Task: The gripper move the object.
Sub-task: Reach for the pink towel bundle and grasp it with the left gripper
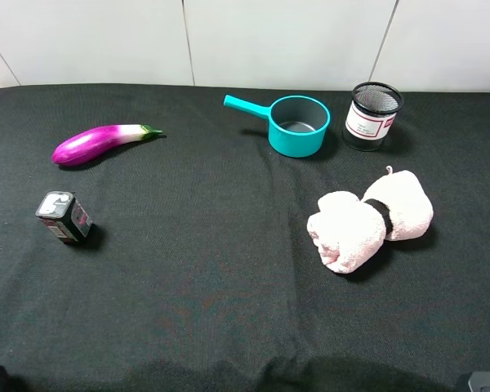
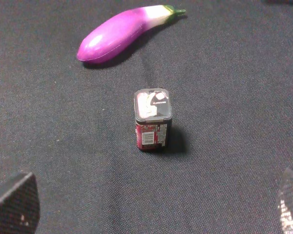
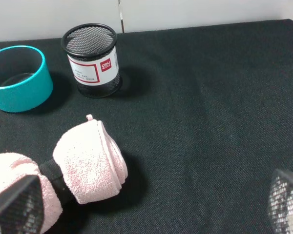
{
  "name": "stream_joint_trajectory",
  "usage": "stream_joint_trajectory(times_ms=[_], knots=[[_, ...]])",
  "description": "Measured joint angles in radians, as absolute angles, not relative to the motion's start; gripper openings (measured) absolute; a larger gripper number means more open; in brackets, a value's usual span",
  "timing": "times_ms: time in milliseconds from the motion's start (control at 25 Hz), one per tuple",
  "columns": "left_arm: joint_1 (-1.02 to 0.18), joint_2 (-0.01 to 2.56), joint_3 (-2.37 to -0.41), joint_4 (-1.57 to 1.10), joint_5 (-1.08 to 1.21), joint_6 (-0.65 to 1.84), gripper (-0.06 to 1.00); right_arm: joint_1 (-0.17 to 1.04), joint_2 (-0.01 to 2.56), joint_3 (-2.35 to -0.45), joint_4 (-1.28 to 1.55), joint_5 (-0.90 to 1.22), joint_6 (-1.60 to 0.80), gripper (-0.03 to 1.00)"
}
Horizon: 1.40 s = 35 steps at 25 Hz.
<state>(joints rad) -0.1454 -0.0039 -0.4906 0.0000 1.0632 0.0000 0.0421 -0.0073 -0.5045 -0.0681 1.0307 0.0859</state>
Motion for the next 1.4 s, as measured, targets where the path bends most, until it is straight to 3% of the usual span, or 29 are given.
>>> stream_joint_trajectory(times_ms=[1400], knots=[[-0.145, -0.002, -0.512, 0.019, 1.064, 0.0, 0.96, 0.042, -0.007, -0.504, -0.068, 1.031, 0.086, 0.69]])
